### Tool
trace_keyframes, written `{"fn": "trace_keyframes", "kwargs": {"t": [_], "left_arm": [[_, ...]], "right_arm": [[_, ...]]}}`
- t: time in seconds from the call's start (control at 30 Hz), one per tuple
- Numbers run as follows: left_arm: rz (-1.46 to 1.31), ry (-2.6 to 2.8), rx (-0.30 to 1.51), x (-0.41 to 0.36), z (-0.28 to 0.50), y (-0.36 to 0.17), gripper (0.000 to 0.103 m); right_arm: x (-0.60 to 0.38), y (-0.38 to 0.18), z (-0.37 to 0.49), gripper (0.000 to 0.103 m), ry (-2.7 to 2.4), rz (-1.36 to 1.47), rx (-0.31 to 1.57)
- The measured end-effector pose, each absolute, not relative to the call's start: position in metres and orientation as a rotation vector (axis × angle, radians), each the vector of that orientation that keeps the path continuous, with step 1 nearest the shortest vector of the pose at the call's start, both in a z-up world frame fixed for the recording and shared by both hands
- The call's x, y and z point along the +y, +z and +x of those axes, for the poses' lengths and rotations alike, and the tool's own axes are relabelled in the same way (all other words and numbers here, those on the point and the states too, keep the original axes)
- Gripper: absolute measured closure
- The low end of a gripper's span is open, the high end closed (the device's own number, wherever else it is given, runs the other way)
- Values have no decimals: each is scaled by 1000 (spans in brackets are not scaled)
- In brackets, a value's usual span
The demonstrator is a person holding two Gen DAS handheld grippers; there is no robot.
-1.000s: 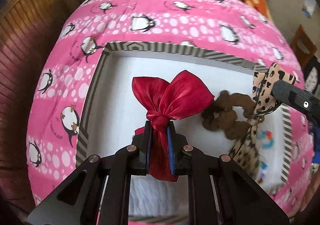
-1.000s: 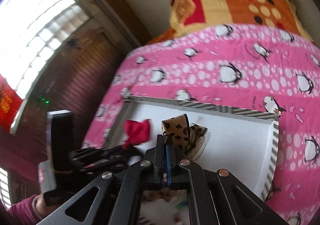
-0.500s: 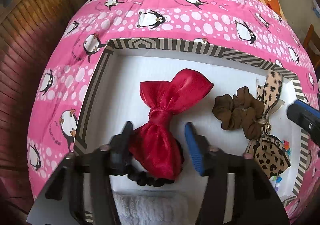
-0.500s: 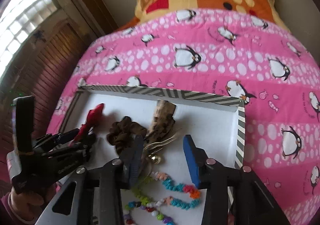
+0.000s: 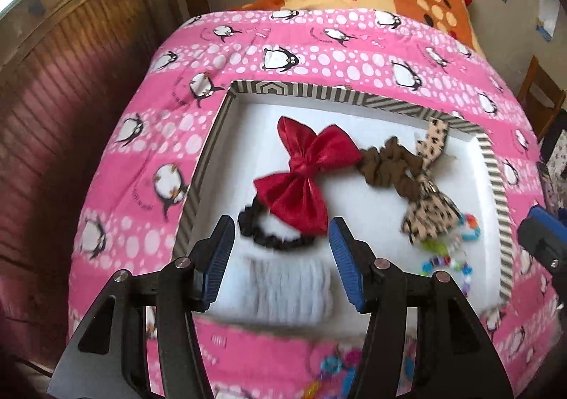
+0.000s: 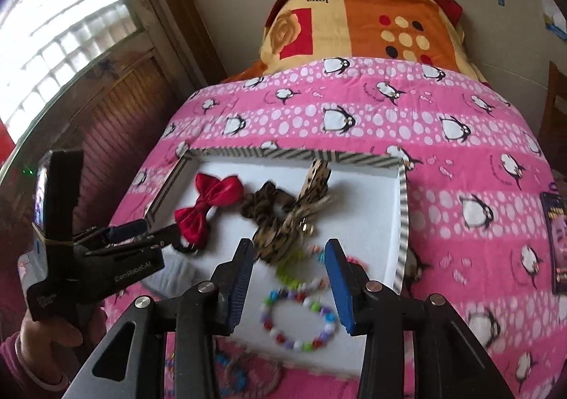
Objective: Organize jewelry
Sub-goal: 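Lower both bows into the box and open both tools, then withdraw both tools from the box to the bracelet pile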
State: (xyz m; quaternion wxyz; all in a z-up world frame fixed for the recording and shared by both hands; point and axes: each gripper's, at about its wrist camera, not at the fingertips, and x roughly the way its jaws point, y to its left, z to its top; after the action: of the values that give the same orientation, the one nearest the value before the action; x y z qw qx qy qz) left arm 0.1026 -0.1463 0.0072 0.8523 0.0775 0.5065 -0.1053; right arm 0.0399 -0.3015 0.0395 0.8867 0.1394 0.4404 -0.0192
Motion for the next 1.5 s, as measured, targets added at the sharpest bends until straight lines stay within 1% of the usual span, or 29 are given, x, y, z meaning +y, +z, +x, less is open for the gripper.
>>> {"fn": "trace_keyframes", "kwargs": {"t": [0.13, 0.27, 0.7, 1.5], "left_arm": [[126, -212, 1042, -125, 80, 15, 48], [93, -211, 1056, -105, 54, 16, 48], [89, -196, 1031, -65, -9, 24, 48], [135, -229, 982, -59, -68, 31, 48]], "right_arm": [[-288, 45, 16, 63, -62, 268, 924], [-279, 46, -7, 63, -67, 298, 923], [-229, 53, -59, 63, -59, 283, 898], [-211, 53, -116, 63, -88, 294, 900]]}}
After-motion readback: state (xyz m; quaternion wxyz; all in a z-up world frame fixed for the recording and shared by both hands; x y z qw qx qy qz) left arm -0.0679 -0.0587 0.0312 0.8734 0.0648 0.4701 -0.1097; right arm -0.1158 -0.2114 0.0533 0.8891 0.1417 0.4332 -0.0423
